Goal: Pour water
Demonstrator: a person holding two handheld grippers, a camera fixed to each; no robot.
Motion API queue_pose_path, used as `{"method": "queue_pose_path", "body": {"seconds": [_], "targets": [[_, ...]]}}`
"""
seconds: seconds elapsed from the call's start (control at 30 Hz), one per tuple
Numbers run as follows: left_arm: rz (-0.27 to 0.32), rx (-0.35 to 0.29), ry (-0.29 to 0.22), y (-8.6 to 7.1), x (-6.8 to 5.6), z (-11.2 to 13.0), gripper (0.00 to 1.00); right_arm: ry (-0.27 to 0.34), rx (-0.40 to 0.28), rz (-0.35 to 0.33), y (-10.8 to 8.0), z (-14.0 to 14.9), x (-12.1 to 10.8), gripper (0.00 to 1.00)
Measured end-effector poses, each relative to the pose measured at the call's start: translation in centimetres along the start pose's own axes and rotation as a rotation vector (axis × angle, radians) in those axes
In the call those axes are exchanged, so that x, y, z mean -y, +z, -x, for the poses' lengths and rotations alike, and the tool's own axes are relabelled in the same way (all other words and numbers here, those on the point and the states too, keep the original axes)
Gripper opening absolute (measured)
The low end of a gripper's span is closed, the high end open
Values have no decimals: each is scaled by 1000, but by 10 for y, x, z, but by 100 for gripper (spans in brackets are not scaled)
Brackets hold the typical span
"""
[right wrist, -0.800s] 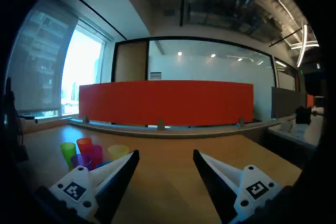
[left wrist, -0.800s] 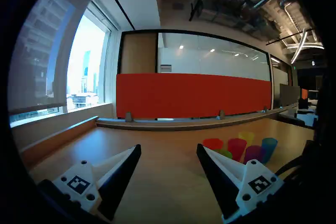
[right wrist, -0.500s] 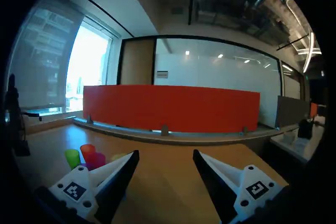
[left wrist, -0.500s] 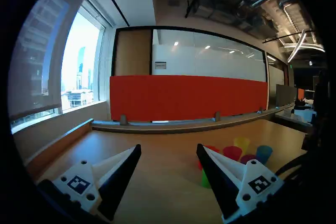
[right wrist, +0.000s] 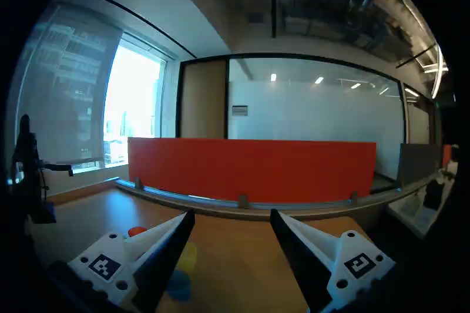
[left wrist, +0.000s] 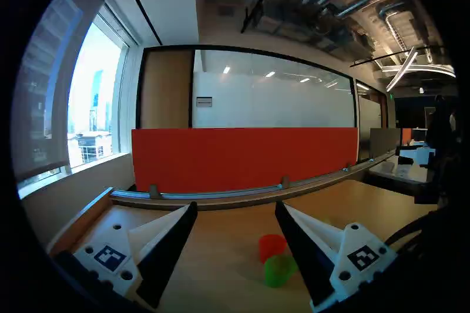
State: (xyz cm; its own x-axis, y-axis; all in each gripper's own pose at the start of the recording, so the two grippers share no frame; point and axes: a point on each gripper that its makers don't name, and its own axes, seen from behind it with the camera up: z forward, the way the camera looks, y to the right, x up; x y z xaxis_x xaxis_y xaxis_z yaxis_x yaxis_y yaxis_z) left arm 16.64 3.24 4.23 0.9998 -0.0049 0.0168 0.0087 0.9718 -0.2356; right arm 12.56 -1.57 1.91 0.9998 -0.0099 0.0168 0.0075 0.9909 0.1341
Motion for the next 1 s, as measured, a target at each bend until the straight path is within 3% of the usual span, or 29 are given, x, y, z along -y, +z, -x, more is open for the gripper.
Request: {"method": "queue_pose_path", "body": {"seconds": [0.37, 0.57, 0.77, 1.0], "targets": [[74, -11, -16, 5, -8, -28, 98, 6, 6, -58, 8, -13, 6, 99], [140, -1, 12, 6, -20, -30, 98, -6, 8, -145, 9, -14, 18, 99], [190, -4, 29, 10, -30, -33, 98, 24, 25, -247, 9, -15, 32, 99], [254, -15, 11, 11, -42, -40, 98, -2, 20, -331, 7, -22, 47, 99]]}}
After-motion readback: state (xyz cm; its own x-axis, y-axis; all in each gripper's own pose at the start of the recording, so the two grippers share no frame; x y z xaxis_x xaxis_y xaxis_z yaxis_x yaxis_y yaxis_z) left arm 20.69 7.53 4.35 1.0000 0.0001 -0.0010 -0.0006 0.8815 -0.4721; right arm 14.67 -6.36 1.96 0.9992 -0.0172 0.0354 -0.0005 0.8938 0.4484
